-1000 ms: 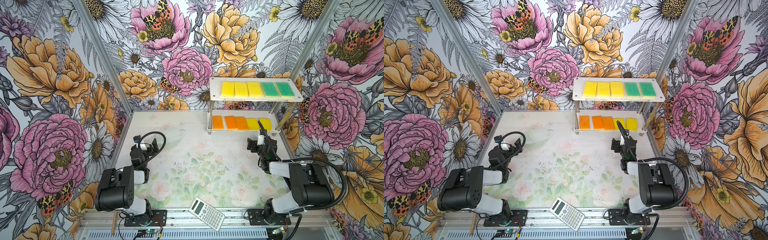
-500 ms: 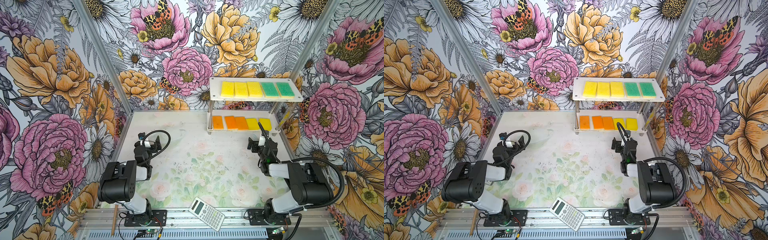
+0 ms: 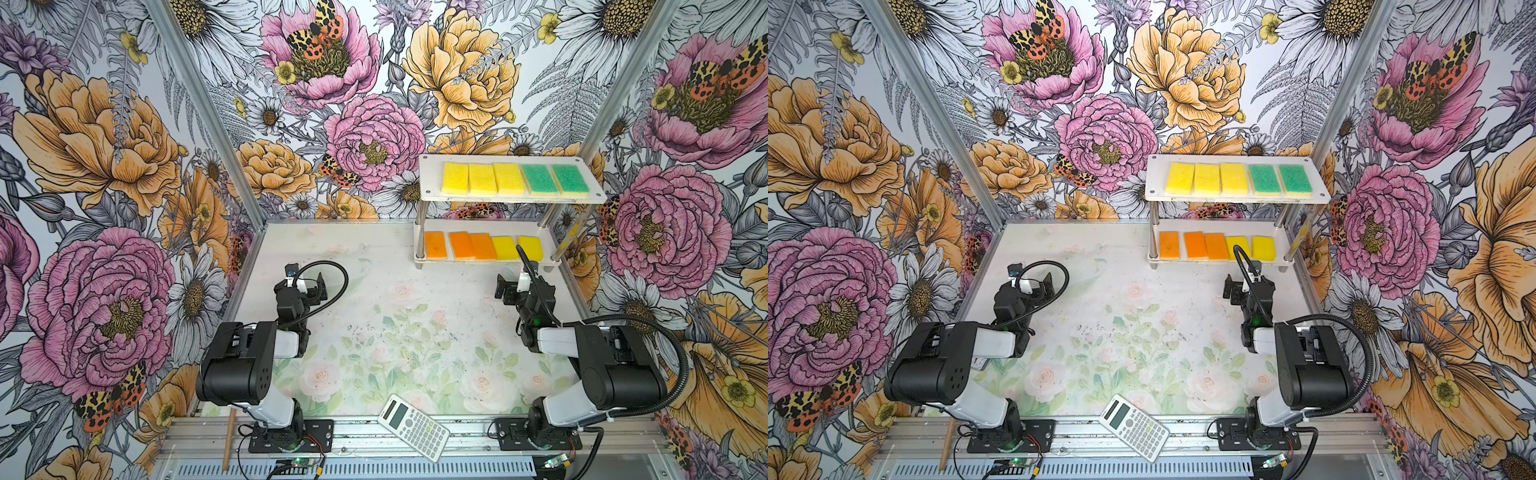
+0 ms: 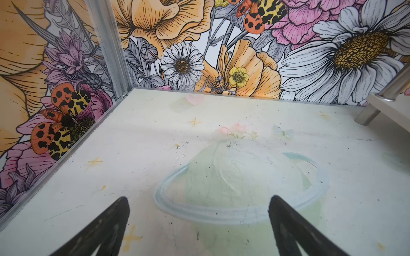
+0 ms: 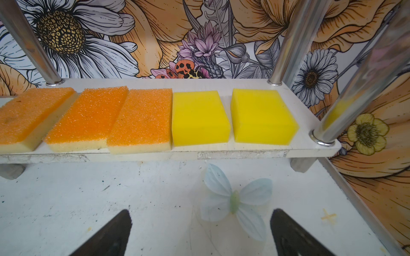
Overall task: Arrange cleaning sponges on a shelf
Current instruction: Reset both arms
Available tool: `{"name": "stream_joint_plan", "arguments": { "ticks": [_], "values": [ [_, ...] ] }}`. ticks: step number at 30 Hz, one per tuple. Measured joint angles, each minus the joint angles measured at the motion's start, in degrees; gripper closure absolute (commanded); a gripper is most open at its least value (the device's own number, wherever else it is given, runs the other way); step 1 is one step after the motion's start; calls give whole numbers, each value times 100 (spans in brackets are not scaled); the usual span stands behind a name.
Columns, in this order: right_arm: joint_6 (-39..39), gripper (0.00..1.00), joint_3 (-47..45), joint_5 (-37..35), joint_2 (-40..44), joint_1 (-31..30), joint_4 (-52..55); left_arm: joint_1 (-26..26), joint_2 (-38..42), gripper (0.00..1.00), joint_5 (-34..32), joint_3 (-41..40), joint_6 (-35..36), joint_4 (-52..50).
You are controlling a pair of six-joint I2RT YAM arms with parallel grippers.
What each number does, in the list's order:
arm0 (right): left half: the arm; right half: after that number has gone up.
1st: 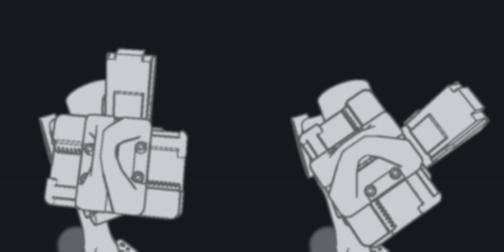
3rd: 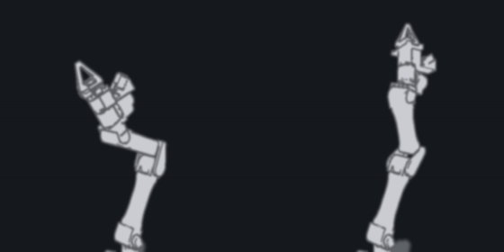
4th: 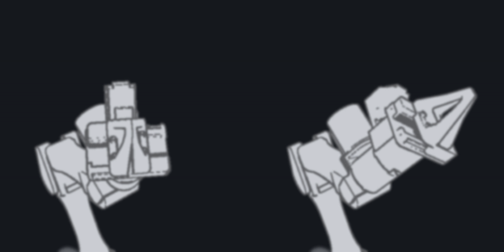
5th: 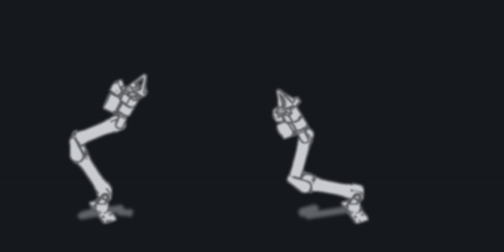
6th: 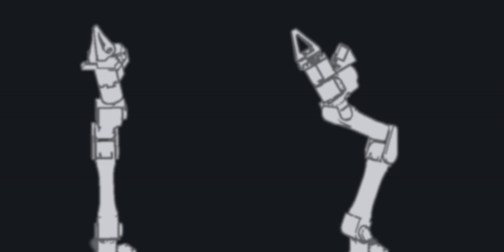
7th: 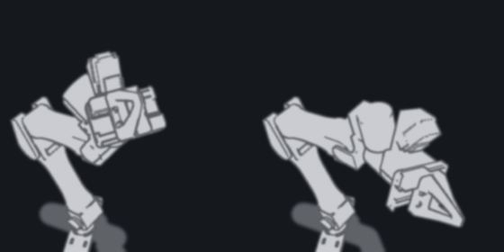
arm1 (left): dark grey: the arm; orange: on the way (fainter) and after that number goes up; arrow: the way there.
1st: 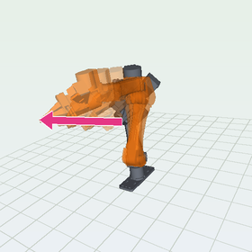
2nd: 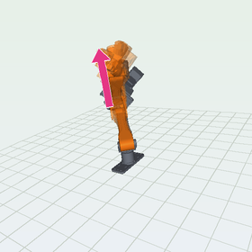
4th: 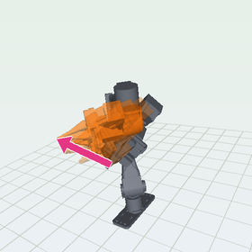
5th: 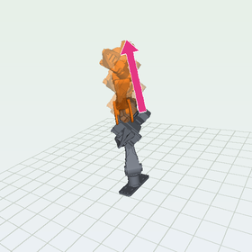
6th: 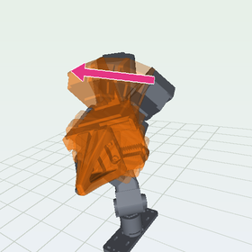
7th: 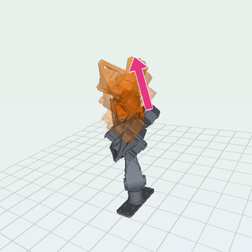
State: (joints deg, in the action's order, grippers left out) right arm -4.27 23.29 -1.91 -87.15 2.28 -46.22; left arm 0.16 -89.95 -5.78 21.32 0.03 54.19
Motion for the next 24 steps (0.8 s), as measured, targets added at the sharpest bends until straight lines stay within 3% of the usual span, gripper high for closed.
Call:
{"name": "stream_joint_plan", "arguments": {
  "ticks": [24],
  "values": [
    [0, 0, -33, -2, 0, 0, -42, 37, -2, 1, -133, 0, 22, 0]
  ]
}}
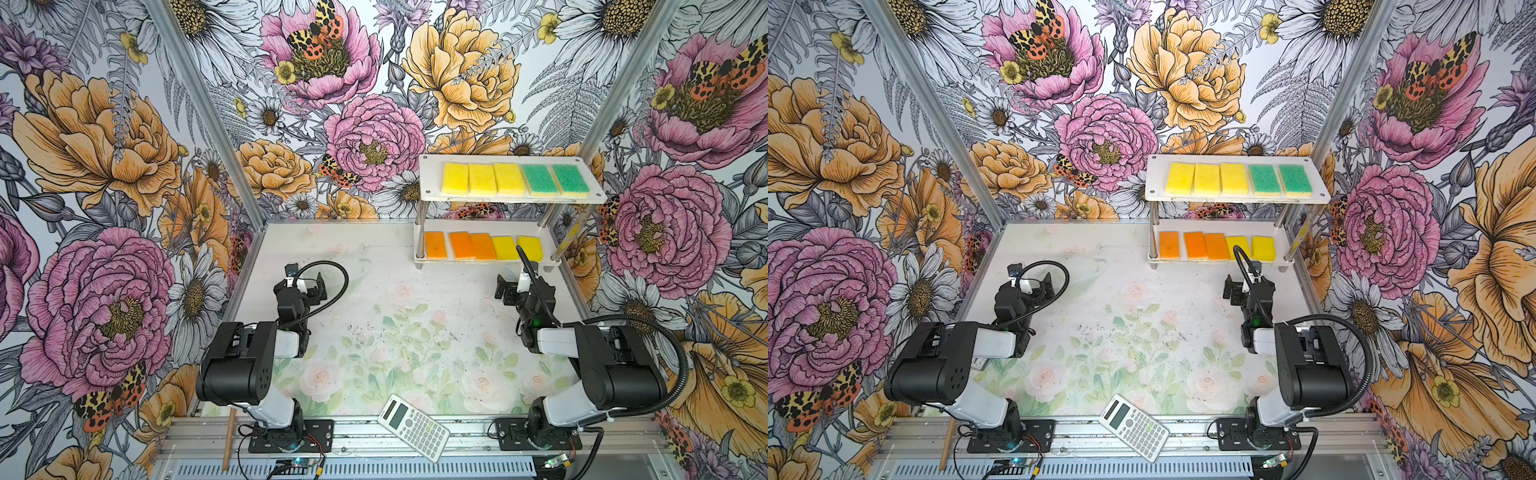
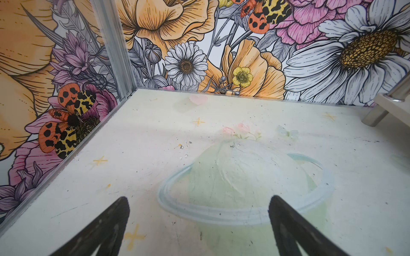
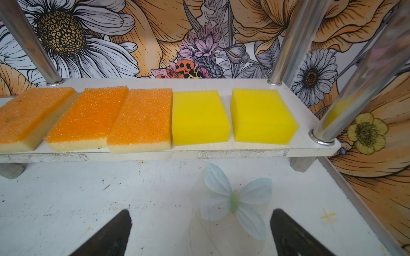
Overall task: Arrange cleaning sponges on a shelf
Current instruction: Reset both arms
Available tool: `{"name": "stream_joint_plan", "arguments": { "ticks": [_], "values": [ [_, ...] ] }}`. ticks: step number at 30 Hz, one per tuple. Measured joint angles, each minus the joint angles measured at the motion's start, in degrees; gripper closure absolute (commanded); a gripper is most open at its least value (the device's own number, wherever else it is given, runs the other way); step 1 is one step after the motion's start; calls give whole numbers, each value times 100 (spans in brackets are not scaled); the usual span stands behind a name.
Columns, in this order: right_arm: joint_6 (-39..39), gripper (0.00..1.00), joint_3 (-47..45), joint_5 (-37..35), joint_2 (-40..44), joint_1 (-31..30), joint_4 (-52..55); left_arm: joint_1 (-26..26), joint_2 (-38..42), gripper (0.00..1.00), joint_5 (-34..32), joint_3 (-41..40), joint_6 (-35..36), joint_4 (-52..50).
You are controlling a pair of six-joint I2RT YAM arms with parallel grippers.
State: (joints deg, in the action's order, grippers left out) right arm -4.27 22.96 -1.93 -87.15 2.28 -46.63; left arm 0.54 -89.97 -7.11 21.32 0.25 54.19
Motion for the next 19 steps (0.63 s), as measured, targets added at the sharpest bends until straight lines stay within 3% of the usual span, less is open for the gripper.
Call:
{"name": "stream_joint_plan", "arguments": {
  "ticks": [19],
  "values": [
    [0, 0, 0, 0, 0, 0, 0, -35, 2, 1, 7, 0, -7, -4]
  ]
}}
